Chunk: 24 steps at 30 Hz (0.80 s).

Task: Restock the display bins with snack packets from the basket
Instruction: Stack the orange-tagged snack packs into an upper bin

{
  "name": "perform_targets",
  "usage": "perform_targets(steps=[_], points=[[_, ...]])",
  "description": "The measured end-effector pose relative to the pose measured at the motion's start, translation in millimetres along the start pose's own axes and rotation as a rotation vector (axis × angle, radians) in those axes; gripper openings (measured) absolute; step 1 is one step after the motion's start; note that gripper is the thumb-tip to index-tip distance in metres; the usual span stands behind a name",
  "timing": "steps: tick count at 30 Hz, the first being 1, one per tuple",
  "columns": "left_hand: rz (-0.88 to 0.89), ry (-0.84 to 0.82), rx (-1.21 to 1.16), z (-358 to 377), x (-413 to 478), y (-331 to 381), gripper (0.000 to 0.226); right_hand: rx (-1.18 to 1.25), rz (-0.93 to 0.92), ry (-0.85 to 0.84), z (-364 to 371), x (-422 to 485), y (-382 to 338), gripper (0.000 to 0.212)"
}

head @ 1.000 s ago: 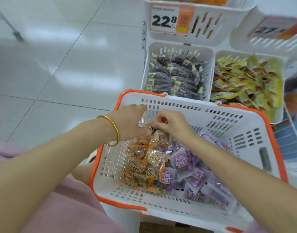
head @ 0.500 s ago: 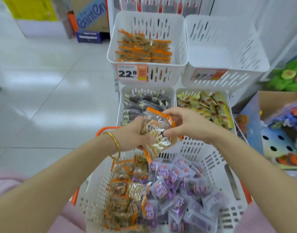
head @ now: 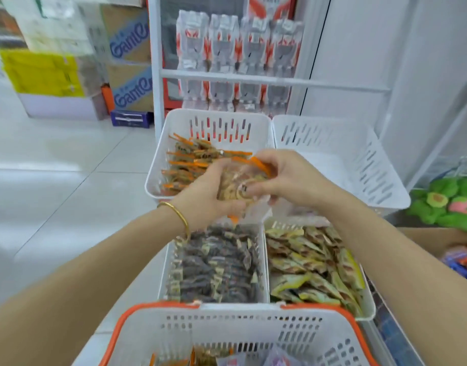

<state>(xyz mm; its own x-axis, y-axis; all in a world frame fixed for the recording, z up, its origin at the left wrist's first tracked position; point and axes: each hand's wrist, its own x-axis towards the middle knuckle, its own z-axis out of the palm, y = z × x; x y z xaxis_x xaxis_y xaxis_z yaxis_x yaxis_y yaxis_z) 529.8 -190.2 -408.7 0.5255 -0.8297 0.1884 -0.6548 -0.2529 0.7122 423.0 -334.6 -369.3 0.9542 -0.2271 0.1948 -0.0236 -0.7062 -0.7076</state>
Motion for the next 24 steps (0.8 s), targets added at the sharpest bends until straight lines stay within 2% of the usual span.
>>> perform_targets(steps=[2, 5, 8, 11, 15, 19, 21, 24], points=[[-0.008, 0.137, 0.104, -9, 34, -12, 0.082, -0.190, -0.075, 0.213, -11, 40, 7, 0.020], [-0.052, 0.130, 0.324, -15, 71, -36, 0.078, -0.534, -0.102, 0.418, -20, 104, 26, 0.018], [-0.133, 0.023, 0.508, -13, 93, -58, 0.073, -0.775, -0.071, 0.405, -7, 157, 50, 0.018], [-0.193, -0.036, 0.582, -8, 106, -74, 0.070, -0.880, -0.047, 0.365, 12, 185, 74, 0.014], [-0.172, -0.006, 0.596, -6, 109, -80, 0.066, -0.815, 0.070, 0.247, 28, 206, 94, 0.024], [-0.152, 0.005, 0.594, -8, 107, -79, 0.065, -0.597, 0.246, -0.013, 31, 213, 95, 0.009], [-0.158, 0.010, 0.558, -10, 101, -74, 0.064, -0.449, 0.303, -0.015, 27, 210, 91, 0.007], [-0.108, 0.063, 0.473, -17, 74, -55, 0.061, -0.362, 0.278, 0.067, 14, 181, 70, 0.041]])
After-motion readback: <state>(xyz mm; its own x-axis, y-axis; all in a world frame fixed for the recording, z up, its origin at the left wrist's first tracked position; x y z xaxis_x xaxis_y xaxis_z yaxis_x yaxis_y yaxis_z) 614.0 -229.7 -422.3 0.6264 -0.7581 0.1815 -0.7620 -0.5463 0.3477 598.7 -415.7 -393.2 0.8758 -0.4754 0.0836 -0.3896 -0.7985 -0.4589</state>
